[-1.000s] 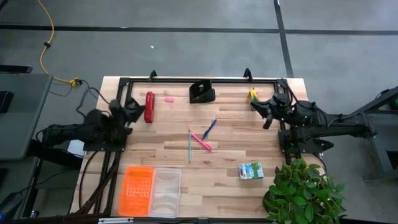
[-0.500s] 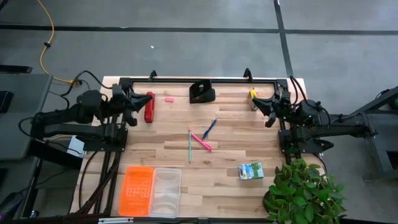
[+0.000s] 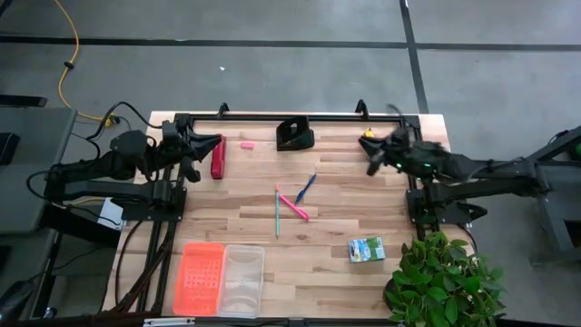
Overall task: Pack school essentials
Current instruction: Put the top crayon box into the supply box
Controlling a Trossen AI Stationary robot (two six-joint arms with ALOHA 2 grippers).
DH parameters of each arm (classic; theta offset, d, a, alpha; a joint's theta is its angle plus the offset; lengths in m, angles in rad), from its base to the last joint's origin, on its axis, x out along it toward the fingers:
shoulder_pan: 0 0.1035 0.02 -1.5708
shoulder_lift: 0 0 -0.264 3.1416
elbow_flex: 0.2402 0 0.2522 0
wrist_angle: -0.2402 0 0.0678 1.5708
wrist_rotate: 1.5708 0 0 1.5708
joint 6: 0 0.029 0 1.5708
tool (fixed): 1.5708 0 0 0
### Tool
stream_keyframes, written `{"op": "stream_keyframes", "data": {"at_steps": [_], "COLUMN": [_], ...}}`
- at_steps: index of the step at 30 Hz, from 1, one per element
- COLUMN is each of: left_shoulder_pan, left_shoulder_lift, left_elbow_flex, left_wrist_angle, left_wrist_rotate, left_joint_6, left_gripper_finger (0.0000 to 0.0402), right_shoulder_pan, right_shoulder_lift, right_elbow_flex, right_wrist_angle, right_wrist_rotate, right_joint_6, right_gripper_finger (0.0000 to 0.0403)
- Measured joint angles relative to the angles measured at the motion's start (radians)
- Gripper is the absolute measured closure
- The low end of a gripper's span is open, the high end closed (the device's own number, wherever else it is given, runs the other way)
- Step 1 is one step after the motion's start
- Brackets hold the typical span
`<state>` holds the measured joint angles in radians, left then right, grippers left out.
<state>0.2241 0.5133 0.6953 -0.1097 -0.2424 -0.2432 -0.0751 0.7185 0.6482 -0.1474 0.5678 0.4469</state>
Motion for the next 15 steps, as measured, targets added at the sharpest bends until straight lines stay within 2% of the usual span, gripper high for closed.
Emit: {"op": "stream_keyframes", "data": {"at_steps": [3, 9, 12, 15], "left_shoulder_pan": [0.0, 0.0, 0.0, 0.0], "left_shoulder_lift": [-0.001, -0.001, -0.001, -0.001], "left_elbow_flex": [0.0, 0.0, 0.0, 0.0], "left_wrist_angle": [0.0, 0.0, 0.0, 0.0], "left_wrist_rotate": [0.0, 0.0, 0.0, 0.0], "left_joint_6": [-0.005, -0.007, -0.007, -0.007], "left_gripper_finger": [0.038, 0.038, 0.038, 0.038], "right_shoulder_pan": [-0.04, -0.152, -0.216, -0.266], "right_shoulder_lift": [0.099, 0.282, 0.355, 0.417], "right_elbow_flex": [0.084, 0.214, 0.235, 0.235], "right_wrist_angle": [-0.152, -0.476, -0.593, -0.641], "right_wrist_rotate": [0.046, 0.048, 0.006, -0.03], "right_joint_6": [0.091, 0.265, 0.346, 0.391], "right_gripper_finger": [0.0288, 0.0181, 0.0145, 0.0127]}}
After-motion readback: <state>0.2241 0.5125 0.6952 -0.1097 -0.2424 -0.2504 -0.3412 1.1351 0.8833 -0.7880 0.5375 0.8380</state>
